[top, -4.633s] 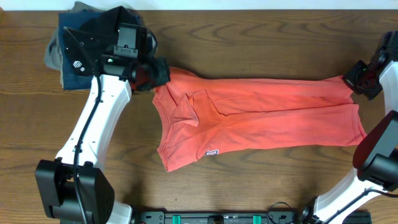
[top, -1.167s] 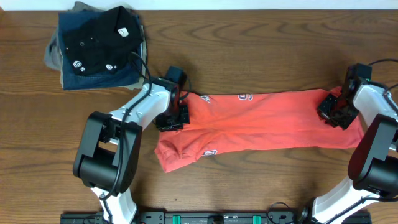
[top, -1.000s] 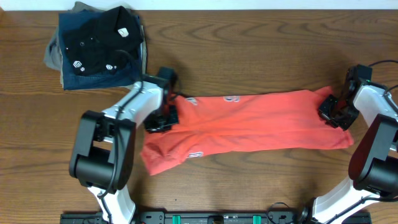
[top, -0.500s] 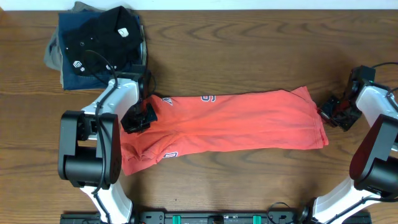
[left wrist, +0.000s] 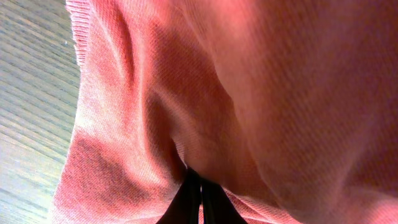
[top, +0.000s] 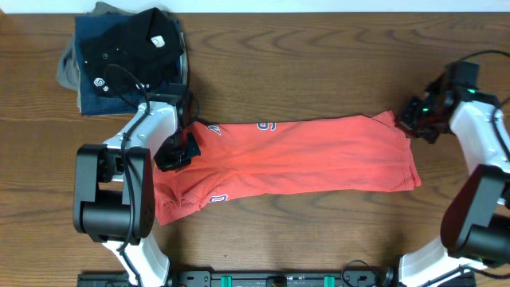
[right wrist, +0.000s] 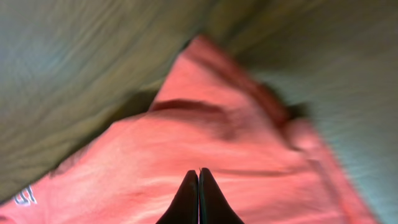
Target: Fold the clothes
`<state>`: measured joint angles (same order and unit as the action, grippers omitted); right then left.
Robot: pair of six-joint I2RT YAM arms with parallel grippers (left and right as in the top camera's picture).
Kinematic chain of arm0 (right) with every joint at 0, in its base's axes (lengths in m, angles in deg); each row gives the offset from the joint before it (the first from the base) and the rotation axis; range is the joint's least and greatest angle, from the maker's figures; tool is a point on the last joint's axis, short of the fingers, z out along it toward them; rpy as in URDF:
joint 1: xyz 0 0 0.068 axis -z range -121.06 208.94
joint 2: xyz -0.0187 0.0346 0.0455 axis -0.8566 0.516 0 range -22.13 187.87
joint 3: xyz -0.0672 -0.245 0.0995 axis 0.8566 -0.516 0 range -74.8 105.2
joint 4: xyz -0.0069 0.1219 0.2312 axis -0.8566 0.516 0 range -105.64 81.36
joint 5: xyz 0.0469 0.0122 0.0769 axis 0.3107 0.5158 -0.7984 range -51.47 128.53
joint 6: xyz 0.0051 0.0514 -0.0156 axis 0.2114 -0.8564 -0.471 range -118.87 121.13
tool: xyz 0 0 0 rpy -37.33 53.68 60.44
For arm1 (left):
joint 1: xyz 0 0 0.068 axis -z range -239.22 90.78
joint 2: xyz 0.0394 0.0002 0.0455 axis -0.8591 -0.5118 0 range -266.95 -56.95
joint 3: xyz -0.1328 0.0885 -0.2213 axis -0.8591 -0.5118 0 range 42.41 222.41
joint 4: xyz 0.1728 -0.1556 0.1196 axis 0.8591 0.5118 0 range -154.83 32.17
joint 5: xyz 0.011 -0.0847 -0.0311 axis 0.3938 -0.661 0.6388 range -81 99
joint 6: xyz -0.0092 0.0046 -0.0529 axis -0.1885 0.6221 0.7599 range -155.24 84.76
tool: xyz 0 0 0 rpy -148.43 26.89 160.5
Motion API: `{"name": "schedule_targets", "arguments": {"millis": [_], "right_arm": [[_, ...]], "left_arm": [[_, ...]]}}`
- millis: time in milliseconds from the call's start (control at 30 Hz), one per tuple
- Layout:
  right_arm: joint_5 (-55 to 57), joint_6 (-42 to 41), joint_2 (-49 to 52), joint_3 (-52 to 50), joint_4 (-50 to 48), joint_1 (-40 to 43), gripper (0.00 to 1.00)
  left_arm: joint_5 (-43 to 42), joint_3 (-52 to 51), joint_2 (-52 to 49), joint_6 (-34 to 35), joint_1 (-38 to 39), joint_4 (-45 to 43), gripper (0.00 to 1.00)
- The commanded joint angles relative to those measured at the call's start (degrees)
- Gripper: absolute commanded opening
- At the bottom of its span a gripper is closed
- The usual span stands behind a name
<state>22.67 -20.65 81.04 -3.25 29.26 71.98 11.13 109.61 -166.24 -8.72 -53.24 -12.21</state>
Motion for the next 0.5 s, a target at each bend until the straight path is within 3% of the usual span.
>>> {"name": "schedule_targets", "arguments": {"millis": [0, 267, 467], "right_arm": [[1.07, 0.59, 3.52, -0.55, -0.04, -3.06, 0.01], [9.09, -1.55, 7.54, -0.55, 1.86, -4.68, 0.03], [23.32, -4.37, 8.70, -0.55, 4.44, -3.98, 0.08]], "left_arm": [[0.90, -0.66, 1.07, -0.96, -0.50, 0.04, 0.06], [0.92, -0.66, 1.07, -0.98, -0.50, 0.26, 0.06], [0.92, -0.66, 1.07, -0.98, -0.50, -0.17, 0.06]]}}
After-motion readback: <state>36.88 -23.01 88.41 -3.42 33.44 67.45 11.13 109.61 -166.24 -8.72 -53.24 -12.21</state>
